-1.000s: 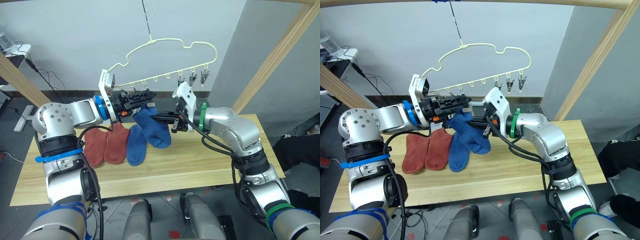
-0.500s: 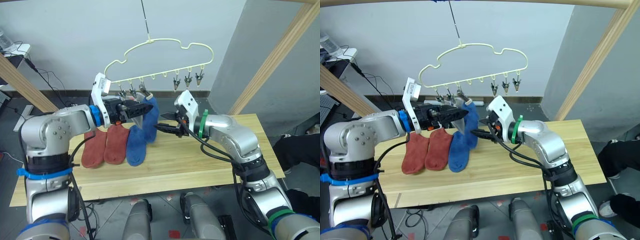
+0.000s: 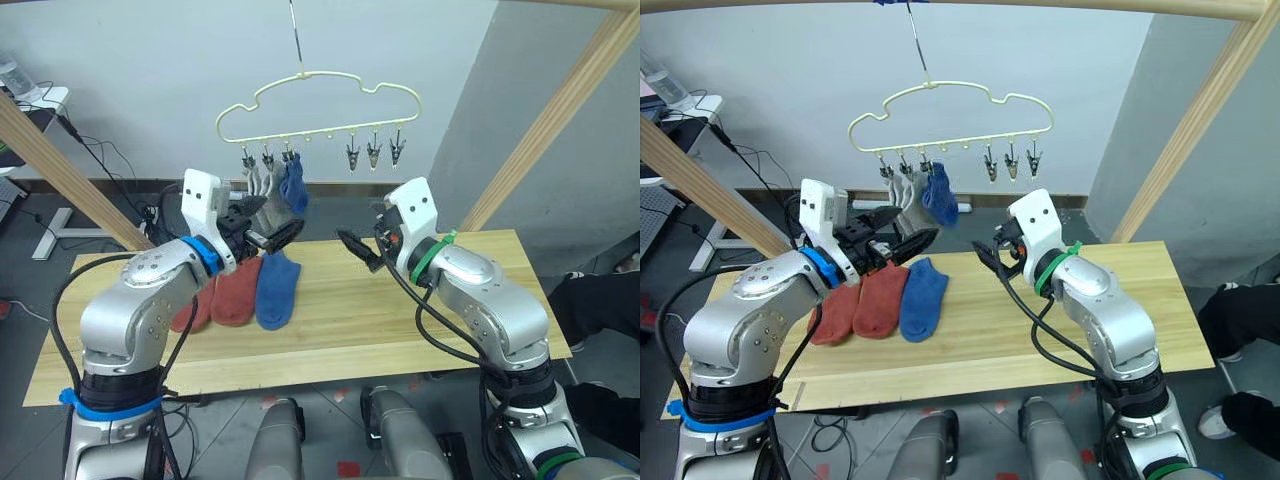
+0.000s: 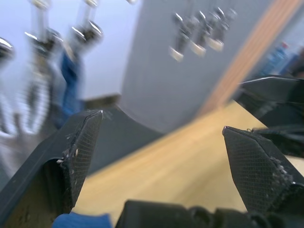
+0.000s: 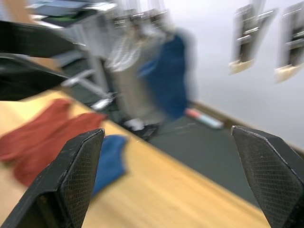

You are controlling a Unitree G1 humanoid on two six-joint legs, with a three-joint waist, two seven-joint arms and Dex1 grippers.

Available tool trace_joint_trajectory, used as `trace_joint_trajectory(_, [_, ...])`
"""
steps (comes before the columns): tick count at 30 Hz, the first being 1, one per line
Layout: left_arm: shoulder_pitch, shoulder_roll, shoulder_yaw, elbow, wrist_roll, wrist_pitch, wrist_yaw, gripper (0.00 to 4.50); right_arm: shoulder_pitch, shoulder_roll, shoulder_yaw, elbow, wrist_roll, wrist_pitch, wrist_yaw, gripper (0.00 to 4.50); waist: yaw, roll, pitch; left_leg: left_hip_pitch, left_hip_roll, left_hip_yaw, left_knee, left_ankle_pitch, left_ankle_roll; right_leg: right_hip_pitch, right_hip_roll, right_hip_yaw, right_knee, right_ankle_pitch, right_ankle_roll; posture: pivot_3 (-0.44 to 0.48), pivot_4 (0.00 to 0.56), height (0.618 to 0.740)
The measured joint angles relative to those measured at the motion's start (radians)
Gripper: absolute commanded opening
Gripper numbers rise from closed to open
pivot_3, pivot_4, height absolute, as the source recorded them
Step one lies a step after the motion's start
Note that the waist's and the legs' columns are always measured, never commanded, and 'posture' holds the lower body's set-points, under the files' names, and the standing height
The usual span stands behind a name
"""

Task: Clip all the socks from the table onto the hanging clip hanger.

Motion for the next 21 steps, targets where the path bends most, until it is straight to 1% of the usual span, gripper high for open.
trace_joint_trajectory(2, [0.009,-0.008,0.024,-0.013,-0.001,-0.027,0.009,4.5,0.001,0.02,0.003,0.001,-0.027,-0.018,-0.038,4.48,0.0,0.0,0.0,0.0,0.0,0.0,0.0,0.0,0.0,0.0,0.0,0.0,0.0,0.0,0.0,-0.033,0.253,0.74])
trace_joint_trajectory(3, [0.016,-0.009,0.037,-0.024,-0.003,-0.033,0.012,4.5,0.001,0.036,0.003,0.002,-0.036,-0.03,-0.053,4.31,0.0,0.0,0.0,0.0,0.0,0.0,0.0,0.0,0.0,0.0,0.0,0.0,0.0,0.0,0.0,-0.014,0.258,0.74])
trace_joint_trajectory(5, [0.046,-0.003,0.06,-0.073,-0.03,-0.028,0.008,4.5,-0.003,0.07,0.0,0.019,-0.047,-0.058,-0.084,3.91,-0.001,0.0,0.0,0.0,0.001,0.0,0.0,0.0,0.0,0.0,0.0,0.0,-0.001,0.0,0.0,0.001,0.257,0.74])
trace_joint_trajectory(7, [0.089,0.009,0.094,-0.142,-0.091,-0.008,-0.001,4.5,-0.02,0.104,0.003,0.053,-0.064,-0.088,-0.11,3.3,-0.001,0.0,0.0,0.0,0.001,0.0,0.0,0.0,0.0,0.0,0.0,0.0,-0.001,0.0,0.0,0.014,0.257,0.74])
trace_joint_trajectory(11, [0.212,0.06,0.167,-0.26,-0.185,0.003,-0.054,4.5,-0.049,0.132,0.034,0.104,-0.101,-0.148,-0.135,3.3,0.002,0.0,0.0,0.0,0.001,0.0,-0.001,0.0,0.0,0.0,0.0,0.0,-0.001,0.0,0.0,0.05,0.257,0.74])
trace_joint_trajectory(13, [0.283,0.091,0.174,-0.298,-0.202,-0.001,-0.096,4.5,-0.053,0.146,0.036,0.133,-0.114,-0.175,-0.146,3.3,0.006,0.0,0.0,0.0,0.001,0.0,0.0,0.0,0.0,0.0,0.0,0.0,-0.001,0.0,0.0,0.057,0.256,0.74])
trace_joint_trajectory(15, [0.305,0.124,0.172,-0.314,-0.204,0.0,-0.109,4.5,-0.054,0.159,0.043,0.162,-0.118,-0.197,-0.147,3.3,0.015,0.0,0.0,0.0,0.001,-0.001,0.0,0.0,0.0,0.0,0.001,-0.001,0.0,0.0,-0.001,0.071,0.254,0.74])
trace_joint_trajectory(17, [0.299,0.142,0.167,-0.318,-0.196,0.007,-0.091,4.5,-0.054,0.163,0.05,0.178,-0.121,-0.212,-0.146,3.3,0.028,0.0,0.0,0.0,0.001,-0.001,0.0,0.0,0.0,0.0,0.002,-0.002,-0.001,0.0,-0.002,0.084,0.251,0.74])
trace_joint_trajectory(19, [0.281,0.138,0.156,-0.318,-0.186,0.028,-0.033,4.5,-0.054,0.16,0.049,0.181,-0.122,-0.223,-0.143,3.3,0.033,0.0,0.0,0.0,0.001,-0.001,0.0,0.0,0.0,0.001,0.002,-0.002,-0.001,0.0,-0.002,0.096,0.248,0.74])
trace_joint_trajectory(20, [0.272,0.122,0.156,-0.318,-0.186,0.03,-0.008,4.5,-0.054,0.158,0.049,0.182,-0.122,-0.225,-0.142,3.3,0.034,0.0,0.0,0.0,0.001,-0.001,0.0,0.0,0.0,0.001,0.002,-0.002,-0.001,0.0,-0.002,0.096,0.248,0.74])
trace_joint_trajectory(21, [0.255,0.073,0.16,-0.322,-0.194,0.029,0.04,4.5,-0.054,0.156,0.049,0.184,-0.122,-0.23,-0.139,3.3,0.035,0.0,0.0,0.0,0.001,-0.001,0.0,0.0,0.0,0.001,0.001,-0.001,-0.002,0.0,-0.001,0.102,0.245,0.74])
